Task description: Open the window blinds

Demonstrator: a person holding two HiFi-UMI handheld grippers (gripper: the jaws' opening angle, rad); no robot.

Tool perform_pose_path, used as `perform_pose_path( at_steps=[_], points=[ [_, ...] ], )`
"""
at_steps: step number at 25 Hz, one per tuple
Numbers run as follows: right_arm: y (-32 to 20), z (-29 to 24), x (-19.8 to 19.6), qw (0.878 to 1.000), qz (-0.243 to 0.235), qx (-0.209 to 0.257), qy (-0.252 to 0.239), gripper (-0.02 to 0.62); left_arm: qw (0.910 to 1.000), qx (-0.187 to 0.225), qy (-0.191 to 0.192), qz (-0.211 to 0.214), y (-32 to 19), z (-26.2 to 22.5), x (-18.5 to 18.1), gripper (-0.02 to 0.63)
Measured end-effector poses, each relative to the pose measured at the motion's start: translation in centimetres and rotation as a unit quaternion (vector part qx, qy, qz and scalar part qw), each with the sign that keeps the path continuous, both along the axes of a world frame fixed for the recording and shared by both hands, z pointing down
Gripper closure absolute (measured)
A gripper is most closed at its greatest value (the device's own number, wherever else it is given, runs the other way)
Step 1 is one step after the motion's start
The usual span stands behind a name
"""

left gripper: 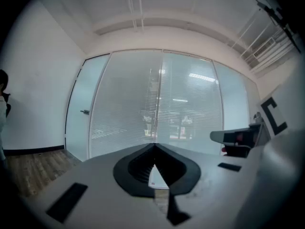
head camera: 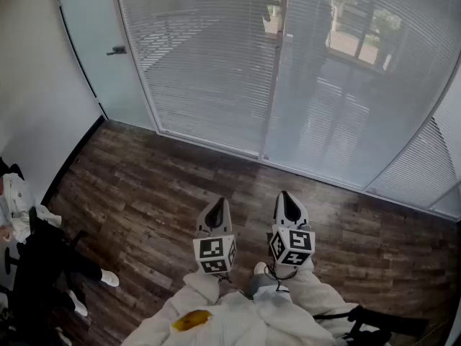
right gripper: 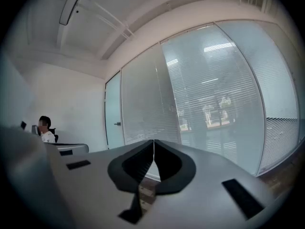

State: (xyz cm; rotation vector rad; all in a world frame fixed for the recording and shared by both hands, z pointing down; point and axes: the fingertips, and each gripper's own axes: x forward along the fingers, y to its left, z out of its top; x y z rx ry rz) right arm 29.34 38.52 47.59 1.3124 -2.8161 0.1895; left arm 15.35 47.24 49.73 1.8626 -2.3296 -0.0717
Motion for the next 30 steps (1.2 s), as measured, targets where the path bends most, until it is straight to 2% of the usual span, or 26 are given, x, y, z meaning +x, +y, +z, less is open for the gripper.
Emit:
perform_pose_path(
  at_steps=[7, 13, 20, 24, 30],
  points=[
    [-4.3, 1.0, -1.4, 1.0, 0.006, -0.004, -0.002, 0.583, 0.9999, -0.013, 0.005, -0.008, -3.0, 1.6, -2.1, 0.606],
    [-10.5, 2.1, -4.1, 1.0, 0.005, -0.018, -0.013, 0.583, 0.9995, -0.031, -0.003, -0.009, -8.7, 2.8, -4.4, 0.606],
    [-22.1, 1.2, -8.4, 1.0, -0.007, -0.014, -0.016, 0.583, 0.9991, -0.041, -0.011, -0.006, -20.8, 2.5, -7.7, 0.606],
    [-29.2, -0.1, -9.4, 1.0, -0.01, 0.003, -0.023, 0.583, 0.9994, -0.025, -0.024, 0.003, -28.8, 1.0, -8.3, 0.606],
    [-35.6, 0.4, -12.3, 1.0, -0.002, -0.016, -0.024, 0.583, 0.9995, -0.026, -0.019, 0.003, -34.7, 1.0, -11.5, 0.606]
  ],
)
